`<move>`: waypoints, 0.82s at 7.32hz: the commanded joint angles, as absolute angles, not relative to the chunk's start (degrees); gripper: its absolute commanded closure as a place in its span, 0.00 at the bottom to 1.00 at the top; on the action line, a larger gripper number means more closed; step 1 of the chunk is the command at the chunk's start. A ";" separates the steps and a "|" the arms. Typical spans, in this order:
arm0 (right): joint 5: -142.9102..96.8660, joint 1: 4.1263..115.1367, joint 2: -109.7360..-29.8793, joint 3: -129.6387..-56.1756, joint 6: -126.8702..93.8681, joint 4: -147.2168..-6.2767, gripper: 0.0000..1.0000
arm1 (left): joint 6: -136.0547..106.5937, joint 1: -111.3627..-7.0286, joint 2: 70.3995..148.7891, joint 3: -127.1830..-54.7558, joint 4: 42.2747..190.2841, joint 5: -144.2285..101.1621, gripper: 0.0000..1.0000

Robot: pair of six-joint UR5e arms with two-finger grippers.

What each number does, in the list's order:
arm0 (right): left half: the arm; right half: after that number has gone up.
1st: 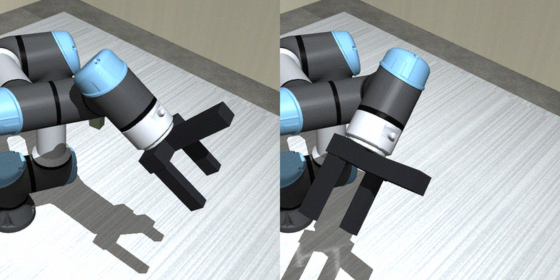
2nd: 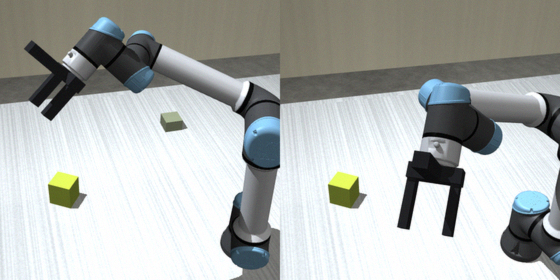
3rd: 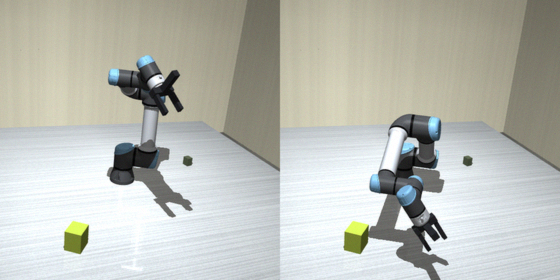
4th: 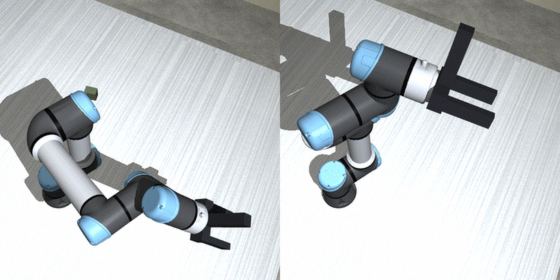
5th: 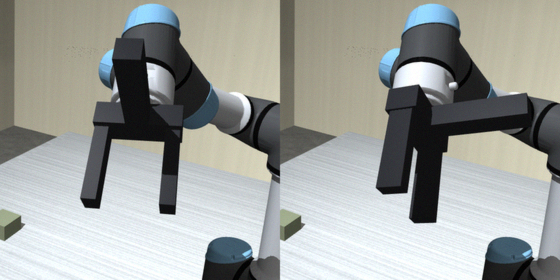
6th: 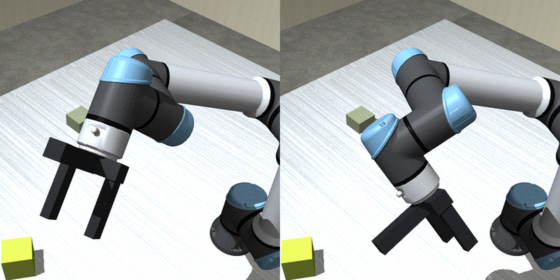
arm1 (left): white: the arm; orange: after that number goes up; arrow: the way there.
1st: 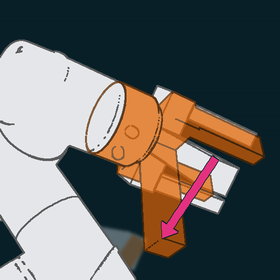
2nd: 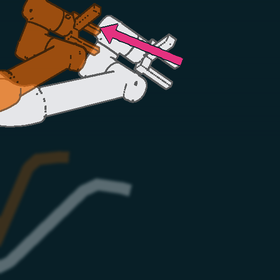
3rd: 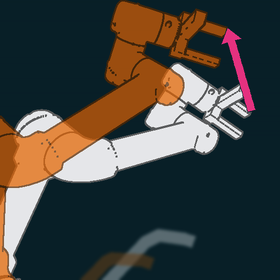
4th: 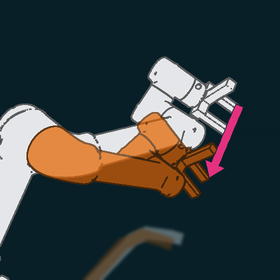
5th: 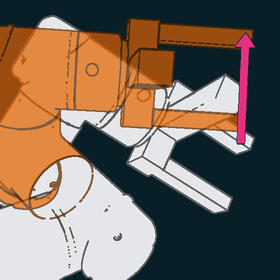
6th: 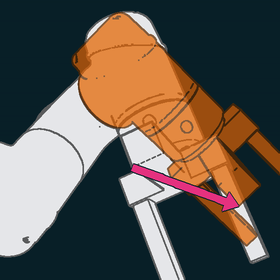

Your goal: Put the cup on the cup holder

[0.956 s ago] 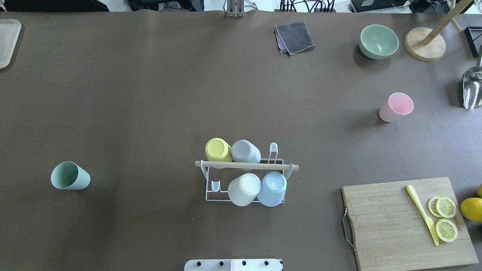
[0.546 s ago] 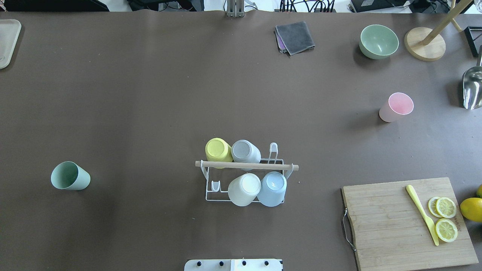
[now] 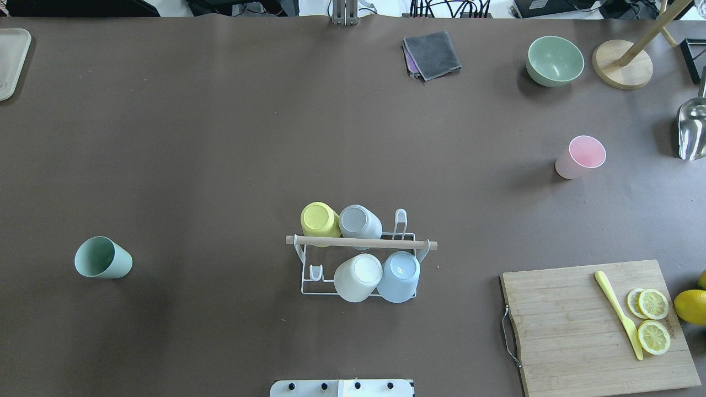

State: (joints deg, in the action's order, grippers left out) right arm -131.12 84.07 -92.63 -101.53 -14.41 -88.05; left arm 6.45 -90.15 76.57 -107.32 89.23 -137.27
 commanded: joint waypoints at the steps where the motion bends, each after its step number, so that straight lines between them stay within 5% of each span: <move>1: -130.08 76.67 -89.39 -102.56 -15.29 -88.42 0.00 | 6.42 -87.39 79.43 -108.20 89.56 -137.02 0.01; 4: -128.94 69.28 -75.64 -104.24 -14.33 -110.23 0.00 | 6.50 -76.16 85.14 -109.69 89.04 -128.96 0.01; 6: -124.82 65.76 -72.78 -104.94 -9.19 -110.92 0.00 | 6.50 -68.68 90.05 -111.96 81.01 -123.87 0.01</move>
State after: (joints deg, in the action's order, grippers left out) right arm -126.95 68.14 -75.11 -104.54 -13.13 -109.23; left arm 6.50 -73.63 86.42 -110.35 86.39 -127.52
